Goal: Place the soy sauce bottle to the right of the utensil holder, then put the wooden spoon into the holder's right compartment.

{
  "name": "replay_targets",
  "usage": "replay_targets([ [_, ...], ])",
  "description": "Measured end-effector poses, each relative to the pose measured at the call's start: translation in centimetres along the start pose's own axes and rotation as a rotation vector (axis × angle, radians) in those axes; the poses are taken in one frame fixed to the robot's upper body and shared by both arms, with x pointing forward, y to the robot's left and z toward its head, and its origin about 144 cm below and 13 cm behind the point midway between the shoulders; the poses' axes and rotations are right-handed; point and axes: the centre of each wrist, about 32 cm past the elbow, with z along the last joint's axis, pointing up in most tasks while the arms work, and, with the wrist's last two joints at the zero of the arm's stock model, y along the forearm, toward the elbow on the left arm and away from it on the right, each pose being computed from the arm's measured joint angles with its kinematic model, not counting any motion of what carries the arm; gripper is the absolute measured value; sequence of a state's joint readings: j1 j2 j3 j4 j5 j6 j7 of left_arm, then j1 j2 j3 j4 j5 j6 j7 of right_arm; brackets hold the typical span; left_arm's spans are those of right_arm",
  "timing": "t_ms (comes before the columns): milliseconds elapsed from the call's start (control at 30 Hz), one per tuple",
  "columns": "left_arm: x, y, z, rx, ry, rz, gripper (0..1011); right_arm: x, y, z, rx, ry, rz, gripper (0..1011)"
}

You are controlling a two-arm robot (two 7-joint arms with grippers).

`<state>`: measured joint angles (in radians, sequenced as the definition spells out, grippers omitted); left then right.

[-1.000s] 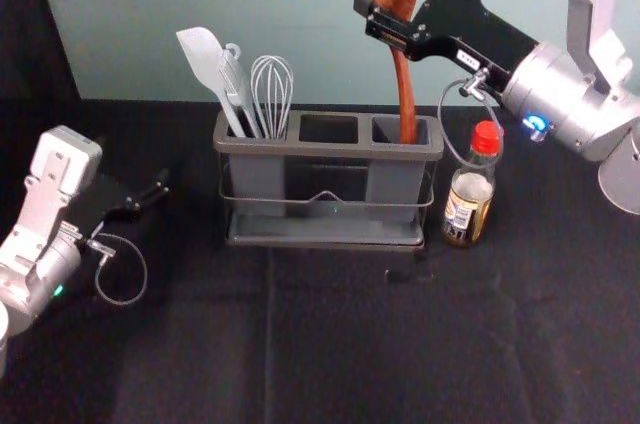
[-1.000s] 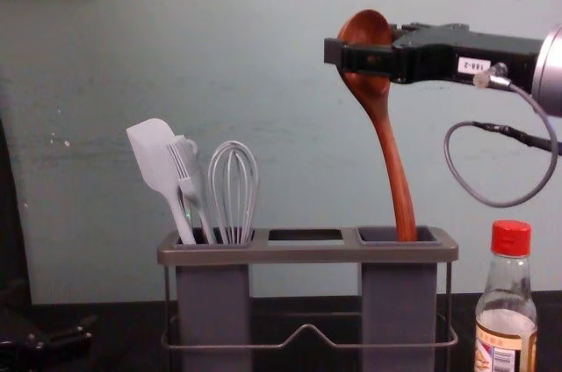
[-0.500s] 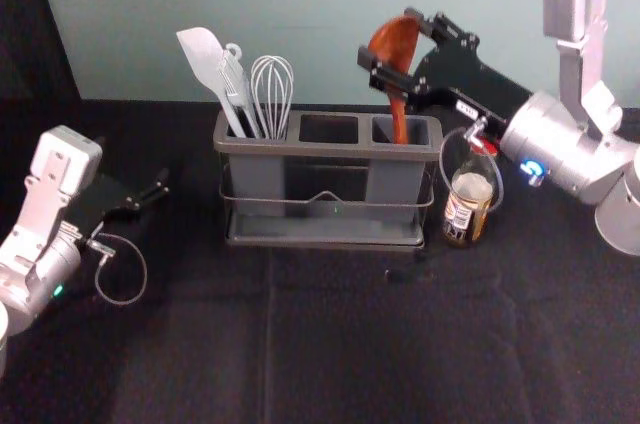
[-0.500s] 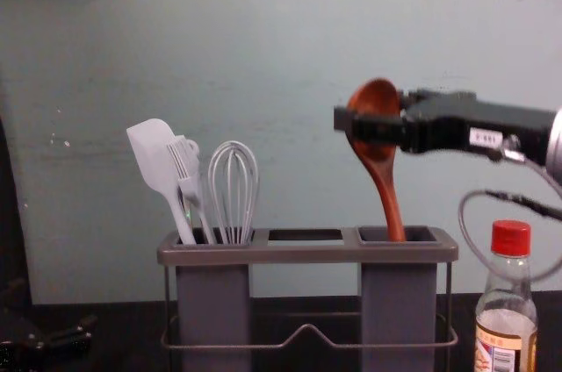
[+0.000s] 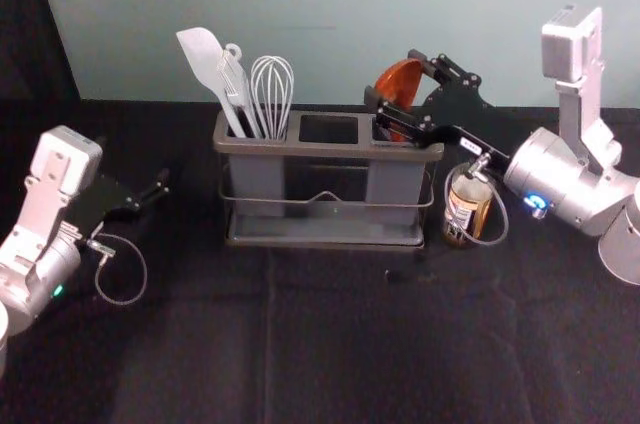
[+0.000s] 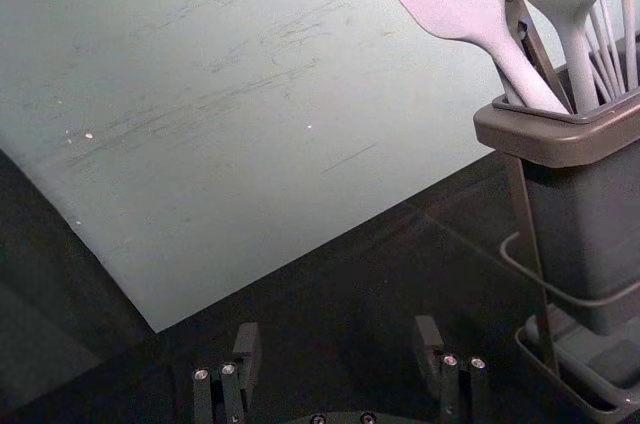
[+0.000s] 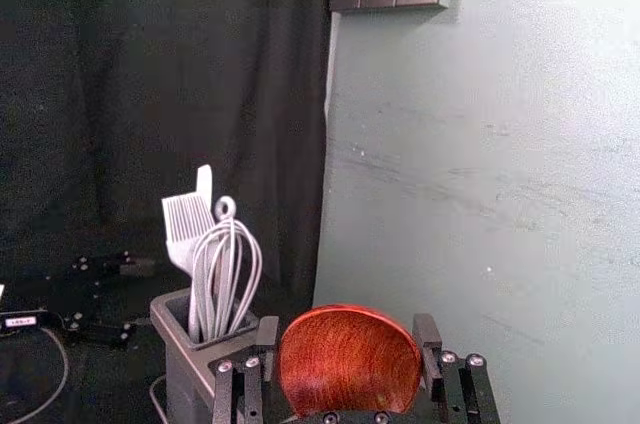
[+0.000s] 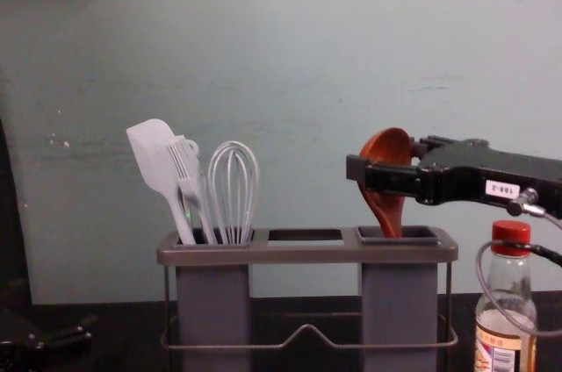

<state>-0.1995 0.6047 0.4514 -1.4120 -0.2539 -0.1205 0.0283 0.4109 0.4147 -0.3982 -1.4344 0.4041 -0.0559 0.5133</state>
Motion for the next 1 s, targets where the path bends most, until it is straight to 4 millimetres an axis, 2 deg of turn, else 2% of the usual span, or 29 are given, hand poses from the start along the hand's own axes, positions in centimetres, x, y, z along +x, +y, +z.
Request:
replay_targets([
  [533,0.0,0.0,0.0,0.0,0.0,0.0,1005,-0.09,-0.33,-0.35,-0.006,0.014,0.0,834],
  [767,0.0,0.0,0.0,0.0,0.0,0.0,1005,-0.09,-0.31,-0.33,-0.006,0.013,0.0,990],
  [1000,0.0,0.0,0.0,0.0,0.0,0.0,1005,-0.07,-0.3,-0.31,-0.006,0.013,0.0,1004],
])
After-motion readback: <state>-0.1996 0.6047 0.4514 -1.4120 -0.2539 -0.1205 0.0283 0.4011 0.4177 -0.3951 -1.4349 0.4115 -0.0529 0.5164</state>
